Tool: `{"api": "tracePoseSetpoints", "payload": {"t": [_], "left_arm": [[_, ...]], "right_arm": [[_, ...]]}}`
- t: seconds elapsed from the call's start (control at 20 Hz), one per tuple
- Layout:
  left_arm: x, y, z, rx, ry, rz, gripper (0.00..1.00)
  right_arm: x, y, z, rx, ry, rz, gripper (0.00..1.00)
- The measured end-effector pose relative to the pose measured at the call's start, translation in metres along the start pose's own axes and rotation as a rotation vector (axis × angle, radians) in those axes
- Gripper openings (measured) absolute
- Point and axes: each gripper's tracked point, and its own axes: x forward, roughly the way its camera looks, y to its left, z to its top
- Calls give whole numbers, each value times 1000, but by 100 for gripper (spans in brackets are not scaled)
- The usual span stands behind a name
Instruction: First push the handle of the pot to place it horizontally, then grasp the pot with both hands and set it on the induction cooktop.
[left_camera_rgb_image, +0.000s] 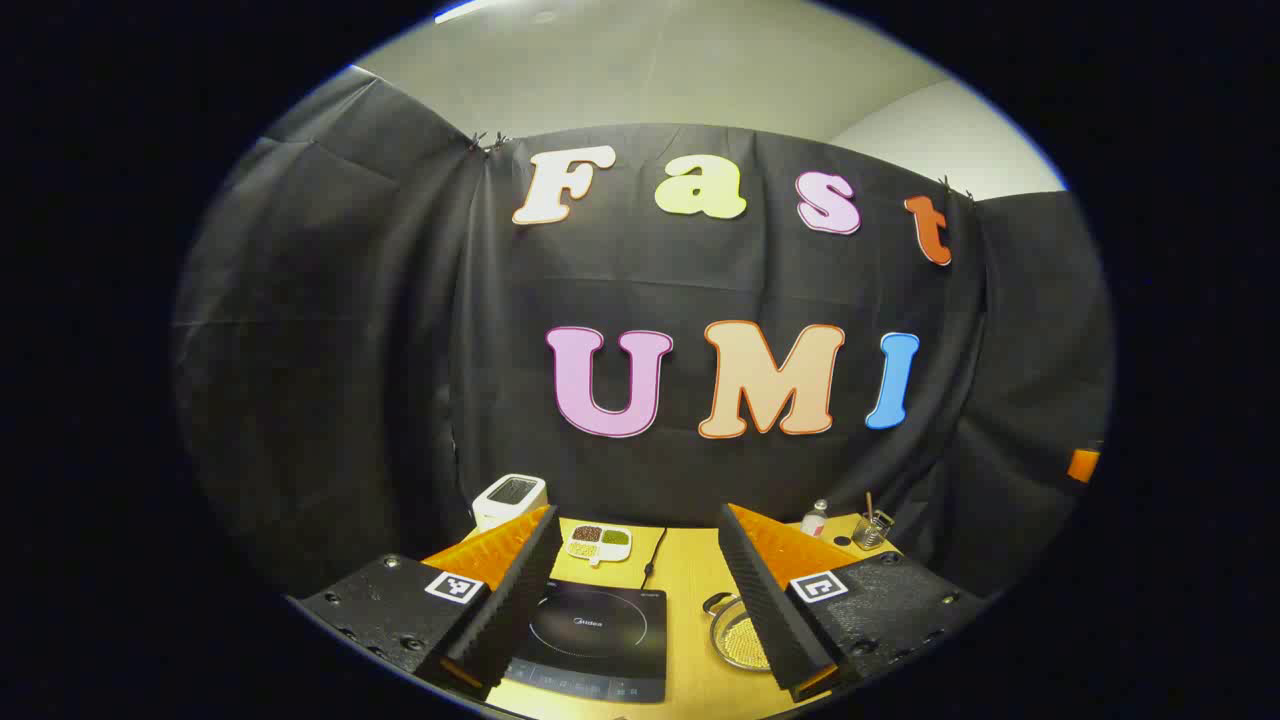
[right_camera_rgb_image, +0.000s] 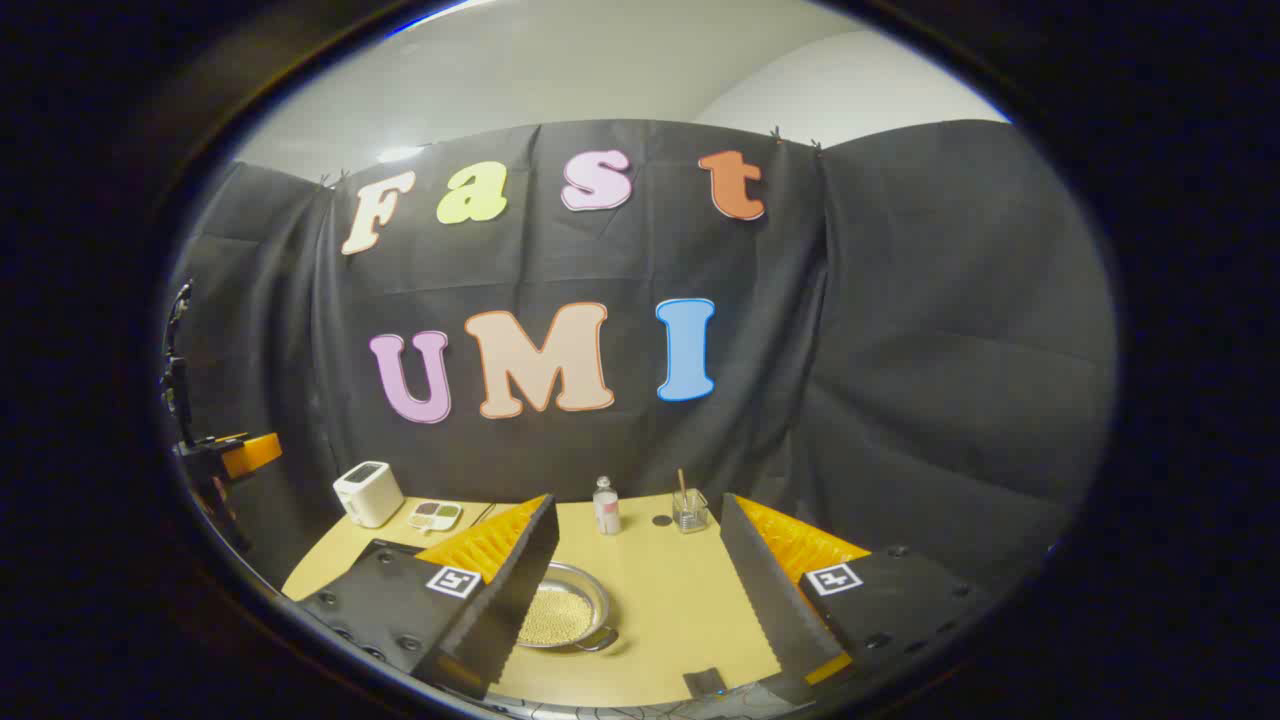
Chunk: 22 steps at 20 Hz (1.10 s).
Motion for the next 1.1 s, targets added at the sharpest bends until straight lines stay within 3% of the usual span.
{"api": "tracePoseSetpoints", "payload": {"t": [1.1], "left_arm": [[-18,24,-10,47,-21,-28,93]], "right_arm": [[-8,27,-15,60,29,2,100]]}}
